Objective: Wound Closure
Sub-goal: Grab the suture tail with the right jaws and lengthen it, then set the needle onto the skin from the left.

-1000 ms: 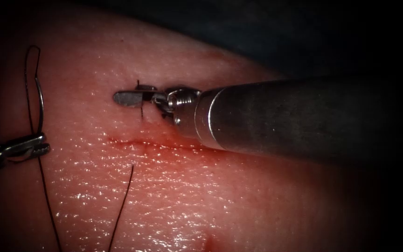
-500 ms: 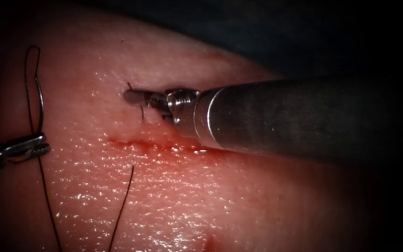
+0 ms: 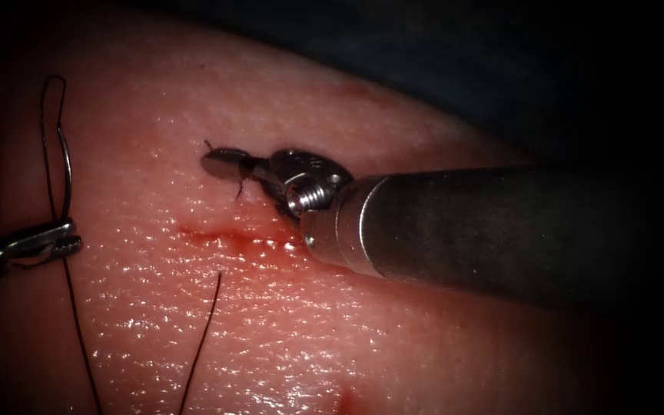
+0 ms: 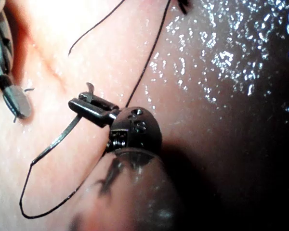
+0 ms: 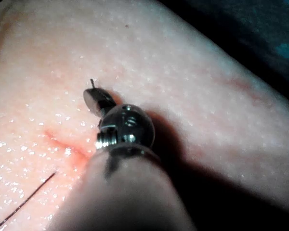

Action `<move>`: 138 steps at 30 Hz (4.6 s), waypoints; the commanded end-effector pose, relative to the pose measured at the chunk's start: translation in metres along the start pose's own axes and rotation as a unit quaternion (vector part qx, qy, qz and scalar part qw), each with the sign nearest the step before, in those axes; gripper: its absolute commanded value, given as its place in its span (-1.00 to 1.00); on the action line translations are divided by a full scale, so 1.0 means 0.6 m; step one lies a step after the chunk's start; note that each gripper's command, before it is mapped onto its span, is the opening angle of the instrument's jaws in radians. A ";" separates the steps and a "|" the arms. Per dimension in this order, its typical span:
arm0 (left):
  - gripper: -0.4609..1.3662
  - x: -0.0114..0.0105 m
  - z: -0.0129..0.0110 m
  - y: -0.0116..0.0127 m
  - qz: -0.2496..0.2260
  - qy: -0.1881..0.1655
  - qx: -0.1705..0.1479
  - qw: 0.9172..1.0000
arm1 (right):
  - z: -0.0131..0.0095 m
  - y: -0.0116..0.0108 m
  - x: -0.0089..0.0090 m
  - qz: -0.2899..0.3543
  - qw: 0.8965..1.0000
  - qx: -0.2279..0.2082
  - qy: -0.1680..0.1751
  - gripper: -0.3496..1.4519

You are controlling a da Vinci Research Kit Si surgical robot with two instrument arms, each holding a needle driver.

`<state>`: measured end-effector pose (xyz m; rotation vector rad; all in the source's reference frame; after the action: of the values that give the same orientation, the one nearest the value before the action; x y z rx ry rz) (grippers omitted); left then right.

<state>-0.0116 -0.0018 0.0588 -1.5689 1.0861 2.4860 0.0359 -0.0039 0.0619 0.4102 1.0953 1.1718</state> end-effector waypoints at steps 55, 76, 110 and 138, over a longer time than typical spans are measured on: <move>-0.88 0.0000 0.0000 0.0000 0.000 0.000 -0.002 1.000 | -0.0046 -0.0030 0.0118 -0.131 0.976 0.024 0.170 -1.00; -0.88 0.0001 0.0001 0.0001 0.000 0.000 -0.002 1.000 | -0.0044 -0.0034 0.0100 -0.095 0.980 0.032 0.170 0.51; -0.88 0.0002 -0.0015 -0.0023 0.001 -0.020 -0.003 1.000 | -0.0104 -0.0017 0.0098 -0.157 0.975 0.052 0.149 0.99; -0.88 -0.0015 0.0071 -0.0052 0.006 -0.040 -0.005 0.999 | -0.0153 -0.0063 0.0011 -0.212 0.972 0.077 0.068 0.97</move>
<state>-0.0136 0.0035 0.0592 -1.4488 1.0884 2.5360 0.0301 -0.0075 0.0545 0.1979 1.3203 0.7479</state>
